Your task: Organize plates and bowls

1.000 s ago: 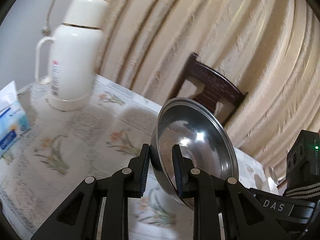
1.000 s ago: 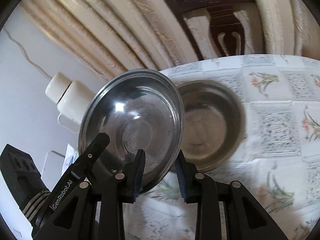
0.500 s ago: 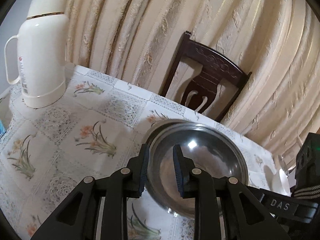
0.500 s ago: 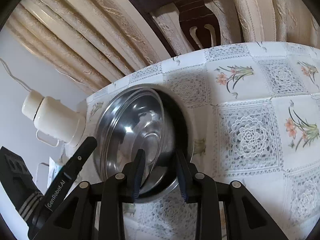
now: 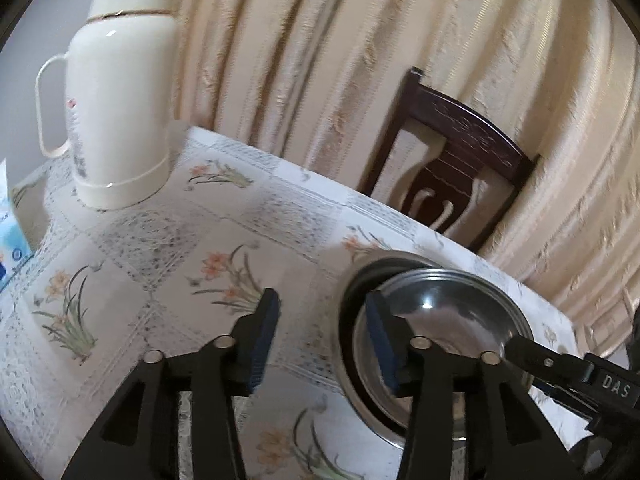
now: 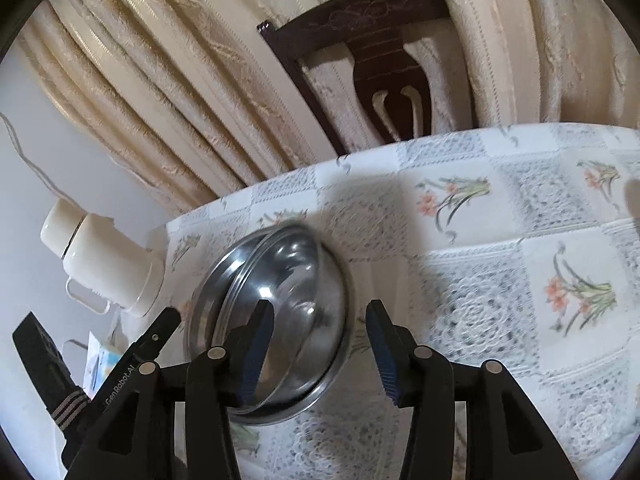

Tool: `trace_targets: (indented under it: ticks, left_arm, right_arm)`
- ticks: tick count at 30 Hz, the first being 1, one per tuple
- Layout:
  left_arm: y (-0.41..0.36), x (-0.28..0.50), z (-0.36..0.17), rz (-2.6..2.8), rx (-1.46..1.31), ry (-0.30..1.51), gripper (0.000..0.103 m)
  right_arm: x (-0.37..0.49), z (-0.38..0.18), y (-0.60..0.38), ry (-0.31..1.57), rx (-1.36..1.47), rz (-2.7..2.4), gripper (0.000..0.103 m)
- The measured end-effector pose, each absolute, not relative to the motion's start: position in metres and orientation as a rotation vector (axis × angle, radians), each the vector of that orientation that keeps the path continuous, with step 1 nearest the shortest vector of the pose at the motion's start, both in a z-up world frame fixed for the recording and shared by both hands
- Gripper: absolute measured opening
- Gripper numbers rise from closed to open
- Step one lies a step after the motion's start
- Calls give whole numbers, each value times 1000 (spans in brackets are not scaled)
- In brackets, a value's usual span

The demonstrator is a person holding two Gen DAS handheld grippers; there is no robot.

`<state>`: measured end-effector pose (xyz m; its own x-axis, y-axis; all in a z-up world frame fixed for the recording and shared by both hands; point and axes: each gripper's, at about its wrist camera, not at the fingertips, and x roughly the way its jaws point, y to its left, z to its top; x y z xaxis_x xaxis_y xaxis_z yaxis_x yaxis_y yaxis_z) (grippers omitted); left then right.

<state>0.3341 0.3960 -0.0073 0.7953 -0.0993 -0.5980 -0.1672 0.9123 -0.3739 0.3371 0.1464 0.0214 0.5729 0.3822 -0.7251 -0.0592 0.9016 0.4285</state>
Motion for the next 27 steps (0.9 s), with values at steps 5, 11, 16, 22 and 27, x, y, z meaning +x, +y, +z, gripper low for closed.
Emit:
trace_targets:
  ticks: [5,11,16,22,27]
  left_arm:
    - [403,337,-14,55,-454,681,50]
    - [408,340,-21,49,-491,711,54]
    - [410,341,-24,38,-523,725,58]
    - [413,342,-24,40,-535,728,58]
    - [415,342,-24,41,-548,727,59]
  right_arm:
    - [339,19,140,927,408,268,51]
    - [341,12,155,959,418,338,53]
    - [342,12,161,967,405,374,53]
    - [341,18,150,938,438,343,53]
    - [343,13,149,959,442,329,53]
